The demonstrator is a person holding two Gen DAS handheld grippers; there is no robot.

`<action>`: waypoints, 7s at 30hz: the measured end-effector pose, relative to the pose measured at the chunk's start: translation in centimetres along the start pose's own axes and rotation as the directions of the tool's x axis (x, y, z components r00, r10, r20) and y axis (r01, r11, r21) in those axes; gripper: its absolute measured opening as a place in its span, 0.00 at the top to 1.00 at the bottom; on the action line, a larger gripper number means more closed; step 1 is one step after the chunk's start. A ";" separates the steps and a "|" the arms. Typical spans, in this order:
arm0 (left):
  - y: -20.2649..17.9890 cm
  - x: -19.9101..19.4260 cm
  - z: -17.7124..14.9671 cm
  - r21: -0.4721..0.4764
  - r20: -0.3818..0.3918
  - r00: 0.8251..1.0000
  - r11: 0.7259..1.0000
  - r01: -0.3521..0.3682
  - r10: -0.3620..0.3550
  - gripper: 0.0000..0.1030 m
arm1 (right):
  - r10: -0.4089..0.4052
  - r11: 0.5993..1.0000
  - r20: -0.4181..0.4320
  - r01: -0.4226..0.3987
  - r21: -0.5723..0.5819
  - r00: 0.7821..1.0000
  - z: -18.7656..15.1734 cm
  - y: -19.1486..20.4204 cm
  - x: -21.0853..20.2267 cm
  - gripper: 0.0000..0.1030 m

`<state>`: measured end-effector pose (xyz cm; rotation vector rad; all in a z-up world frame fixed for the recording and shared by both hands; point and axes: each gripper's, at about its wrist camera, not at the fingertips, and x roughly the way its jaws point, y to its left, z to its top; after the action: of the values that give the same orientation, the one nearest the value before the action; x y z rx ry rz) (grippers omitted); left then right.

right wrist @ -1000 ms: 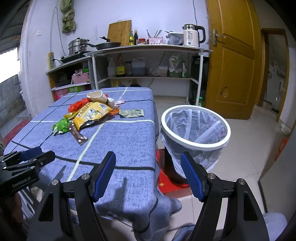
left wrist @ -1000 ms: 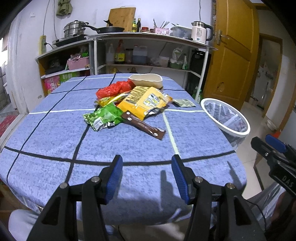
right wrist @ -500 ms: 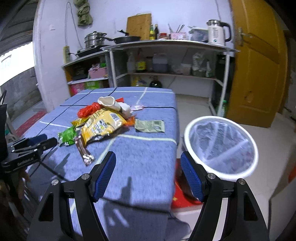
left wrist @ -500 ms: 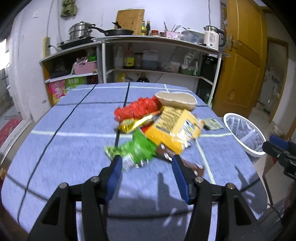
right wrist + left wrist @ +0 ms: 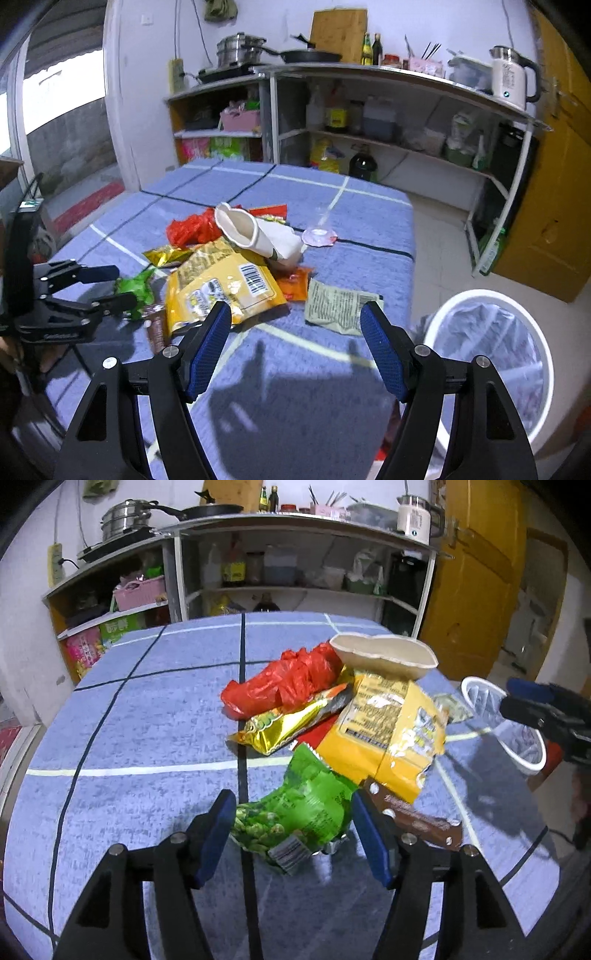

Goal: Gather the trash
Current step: 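Grasp the green snack bag with the left gripper while the right gripper grasps the yellow chip bag, then carry both bags over the trash bin and open both grippers, then move both grippers back over the table, then grasp the brown chocolate wrapper with the left gripper while the right gripper grasps the red packet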

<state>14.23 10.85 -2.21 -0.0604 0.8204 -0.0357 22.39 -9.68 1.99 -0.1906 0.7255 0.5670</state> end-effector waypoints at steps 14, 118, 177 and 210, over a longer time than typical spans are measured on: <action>-0.8 0.3 0.0 0.034 -0.025 0.999 0.999 -0.042 0.042 0.60 | 0.205 0.972 -0.119 -0.187 0.145 0.972 1.0 0.2 5.6 0.29; -26.3 7.5 9.1 0.186 -0.045 0.900 0.882 0.434 -0.433 0.56 | -0.164 0.817 -0.011 0.142 0.558 0.986 -8.4 -23.9 -8.0 0.85; -2.5 -2.8 -5.5 -0.109 0.042 0.999 0.994 -0.005 0.010 0.23 | 0.130 0.990 0.019 -0.131 0.055 0.991 -0.2 -2.9 0.5 0.49; -0.2 -3.4 -2.1 -0.128 0.102 0.995 0.991 0.022 -0.009 0.78 | 0.281 0.960 -0.194 -0.278 0.044 0.940 1.8 4.2 8.3 0.57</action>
<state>10.33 10.73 -1.14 -0.1894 0.7198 0.0061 26.14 -2.03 -2.12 -0.1307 0.9593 0.8210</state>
